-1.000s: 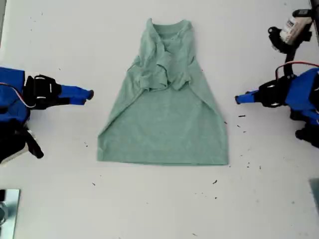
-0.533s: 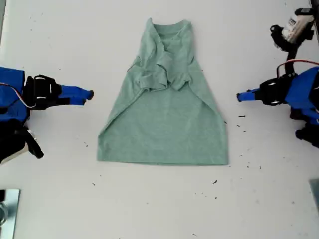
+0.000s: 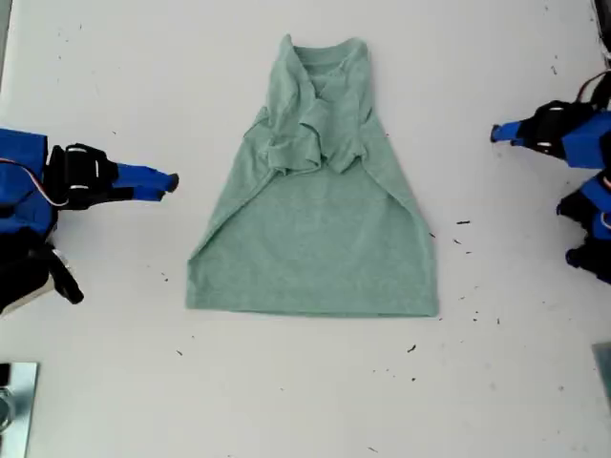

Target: Fold t shirt

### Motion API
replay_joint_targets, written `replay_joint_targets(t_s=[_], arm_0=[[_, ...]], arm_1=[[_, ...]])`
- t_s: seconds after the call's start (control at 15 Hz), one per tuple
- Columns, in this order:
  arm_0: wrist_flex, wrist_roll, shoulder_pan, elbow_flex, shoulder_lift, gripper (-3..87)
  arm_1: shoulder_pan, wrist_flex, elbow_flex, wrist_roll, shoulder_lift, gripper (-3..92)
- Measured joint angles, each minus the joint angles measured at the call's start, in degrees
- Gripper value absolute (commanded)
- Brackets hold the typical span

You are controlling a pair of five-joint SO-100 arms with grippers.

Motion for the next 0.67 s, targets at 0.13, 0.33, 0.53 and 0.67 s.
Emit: replay_joint_targets(t_s=[0.13, 0.33, 0.53, 0.67], arm_0=[[0.0, 0.0, 0.0, 0.0, 0.0, 14.6], [0.0, 0.0, 0.0, 0.0, 0.0, 14.6], [0.0, 0.0, -1.0, 0.0, 0.0, 14.6], [0.0, 0.0, -1.1, 0.0, 0.0, 10.3]], arm_1=[[-5.2, 0.0, 0.0, 0.0, 0.0, 10.6], [-6.7, 0.0, 0.0, 0.0, 0.0, 10.6], [-7.7, 0.0, 0.0, 1.1, 0.0, 12.9], [-16.6, 0.3, 0.0, 10.2, 0.0, 8.5]])
